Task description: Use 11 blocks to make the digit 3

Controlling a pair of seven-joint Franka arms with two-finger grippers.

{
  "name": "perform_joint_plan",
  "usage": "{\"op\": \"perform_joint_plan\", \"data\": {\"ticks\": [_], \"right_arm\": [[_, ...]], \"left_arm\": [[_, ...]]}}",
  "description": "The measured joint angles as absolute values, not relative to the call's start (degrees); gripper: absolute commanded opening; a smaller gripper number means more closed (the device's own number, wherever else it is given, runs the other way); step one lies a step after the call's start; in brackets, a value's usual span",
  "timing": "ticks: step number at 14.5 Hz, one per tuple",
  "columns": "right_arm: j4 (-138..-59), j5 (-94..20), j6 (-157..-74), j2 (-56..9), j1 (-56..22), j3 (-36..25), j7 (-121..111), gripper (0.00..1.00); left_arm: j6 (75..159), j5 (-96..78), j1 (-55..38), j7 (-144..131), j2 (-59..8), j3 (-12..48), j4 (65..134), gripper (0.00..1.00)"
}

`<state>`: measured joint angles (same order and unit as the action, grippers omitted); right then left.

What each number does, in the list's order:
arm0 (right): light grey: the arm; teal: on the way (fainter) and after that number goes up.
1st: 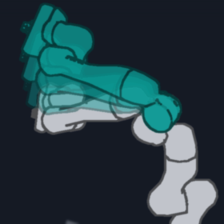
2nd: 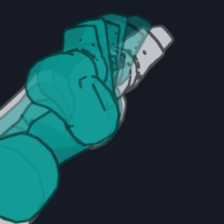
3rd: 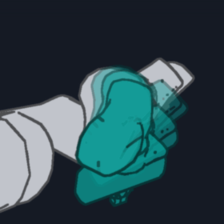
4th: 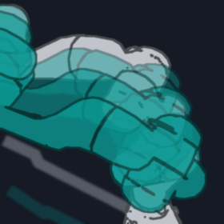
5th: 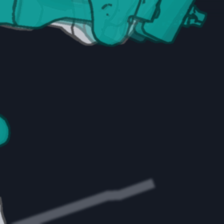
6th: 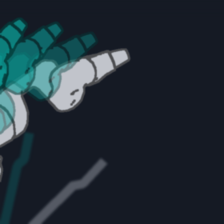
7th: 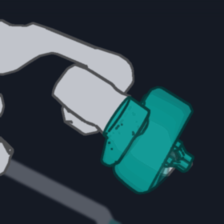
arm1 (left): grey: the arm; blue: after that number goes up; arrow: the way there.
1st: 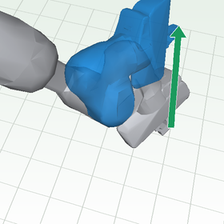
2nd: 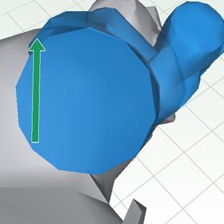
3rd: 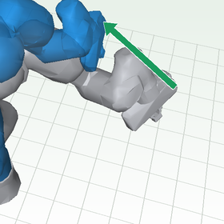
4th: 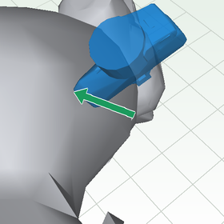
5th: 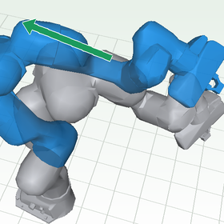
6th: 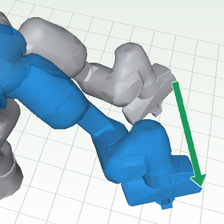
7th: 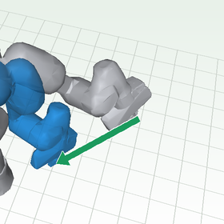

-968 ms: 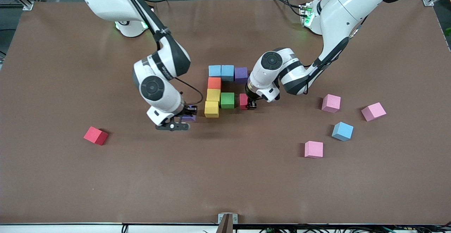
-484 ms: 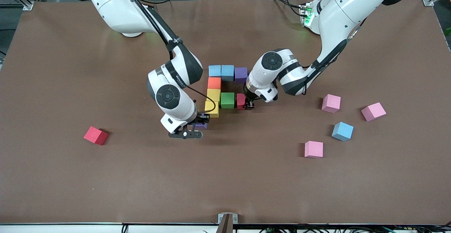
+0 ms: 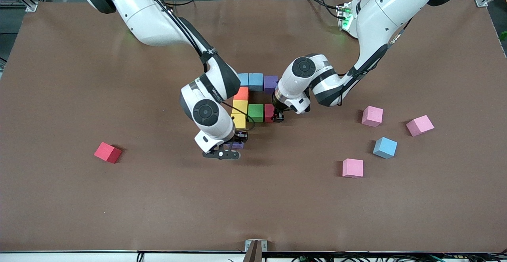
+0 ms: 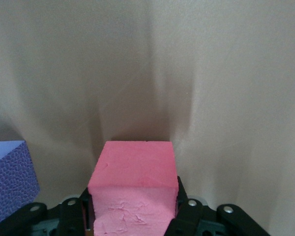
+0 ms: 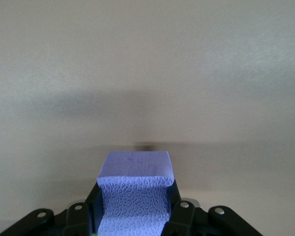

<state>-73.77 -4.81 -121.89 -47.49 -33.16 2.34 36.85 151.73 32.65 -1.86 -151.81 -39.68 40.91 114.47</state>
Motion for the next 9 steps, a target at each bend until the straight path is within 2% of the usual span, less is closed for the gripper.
{"op": "perform_joint_plan", "data": {"ticks": [7,9], "right_arm": [[-73.0,-1.9,-121.9,-49.4,-33.8,2.2,38.7,0.00],[-73.0,-1.9,-121.9,-49.5,-33.8,2.1,38.7,0.00]], "left_arm": [[152.4,32.7,-2.3,-151.8,-40.3,40.9,114.4,0.17],[152.4,32.7,-2.4,-151.8,-40.3,40.9,114.4,0.24]]}}
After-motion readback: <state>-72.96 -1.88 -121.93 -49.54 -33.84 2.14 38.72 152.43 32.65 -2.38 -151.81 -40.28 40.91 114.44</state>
